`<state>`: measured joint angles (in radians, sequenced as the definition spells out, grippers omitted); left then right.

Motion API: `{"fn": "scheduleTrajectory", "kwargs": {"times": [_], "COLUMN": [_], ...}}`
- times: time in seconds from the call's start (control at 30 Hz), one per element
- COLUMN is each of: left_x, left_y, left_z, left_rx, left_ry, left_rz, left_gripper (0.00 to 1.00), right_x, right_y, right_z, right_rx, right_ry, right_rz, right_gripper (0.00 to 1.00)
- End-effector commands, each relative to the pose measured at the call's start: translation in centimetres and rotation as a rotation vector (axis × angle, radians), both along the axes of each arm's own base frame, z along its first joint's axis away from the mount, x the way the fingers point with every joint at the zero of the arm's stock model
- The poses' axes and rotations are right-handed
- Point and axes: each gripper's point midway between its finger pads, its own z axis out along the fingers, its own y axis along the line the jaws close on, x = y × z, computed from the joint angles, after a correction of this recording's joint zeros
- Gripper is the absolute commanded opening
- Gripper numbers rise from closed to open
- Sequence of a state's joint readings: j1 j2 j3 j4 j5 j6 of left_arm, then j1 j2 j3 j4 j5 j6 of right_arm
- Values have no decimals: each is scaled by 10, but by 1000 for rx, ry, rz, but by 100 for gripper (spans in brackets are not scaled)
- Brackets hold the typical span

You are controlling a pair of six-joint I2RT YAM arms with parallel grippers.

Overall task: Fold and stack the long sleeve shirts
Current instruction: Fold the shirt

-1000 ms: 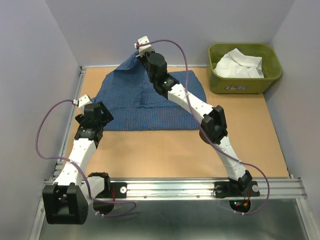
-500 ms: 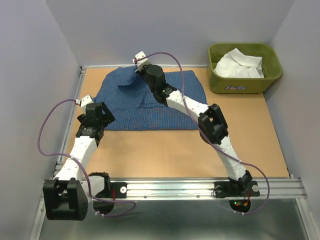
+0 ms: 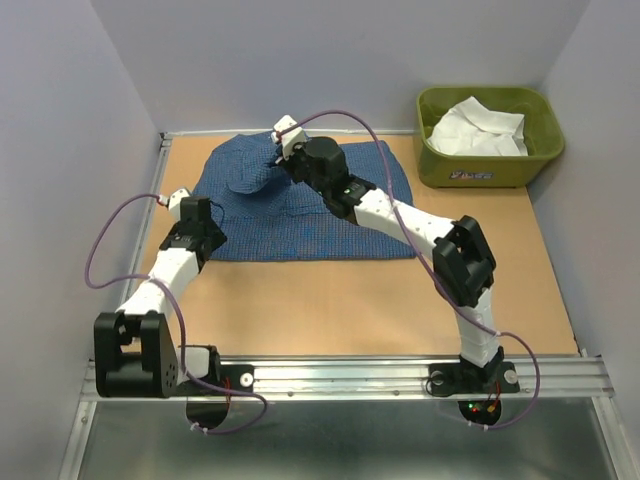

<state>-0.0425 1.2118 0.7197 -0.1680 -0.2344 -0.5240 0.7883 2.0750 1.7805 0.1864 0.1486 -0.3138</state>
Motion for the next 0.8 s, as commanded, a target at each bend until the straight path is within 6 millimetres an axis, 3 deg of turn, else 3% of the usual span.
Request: {"fn": "scheduleTrajectory", "kwargs": {"times": [0.0, 0.07, 0.1, 0.37, 0.53, 0.67, 0.77], "left_x": [33, 40, 42, 43, 32, 26, 24], "left_y": [-2, 6, 8, 25, 39, 39, 37], "left_z": [12, -2, -5, -56, -70, -74, -74], "left_rx": [-75, -113, -122, -207, -230, -242, -253], "left_ry": [-47, -21, -20, 84, 124, 132, 132], "left_rz": [46, 86, 98, 189, 245, 258, 253], "left_gripper": [39, 34, 33, 30, 29, 28, 28], "right_x": [-23, -30, -34, -54, -59, -64, -71], "right_y": [-5, -12, -16, -50, -75, -90, -103], "right_z": [21, 23, 12, -20, -37, -42, -59], "right_rx": [39, 30, 11, -90, -166, -190, -227], "right_ry": [13, 20, 40, 87, 100, 118, 162], "right_rz": [55, 58, 56, 16, -50, -67, -75], "right_gripper": [1, 1, 1, 1, 1, 1, 1]}}
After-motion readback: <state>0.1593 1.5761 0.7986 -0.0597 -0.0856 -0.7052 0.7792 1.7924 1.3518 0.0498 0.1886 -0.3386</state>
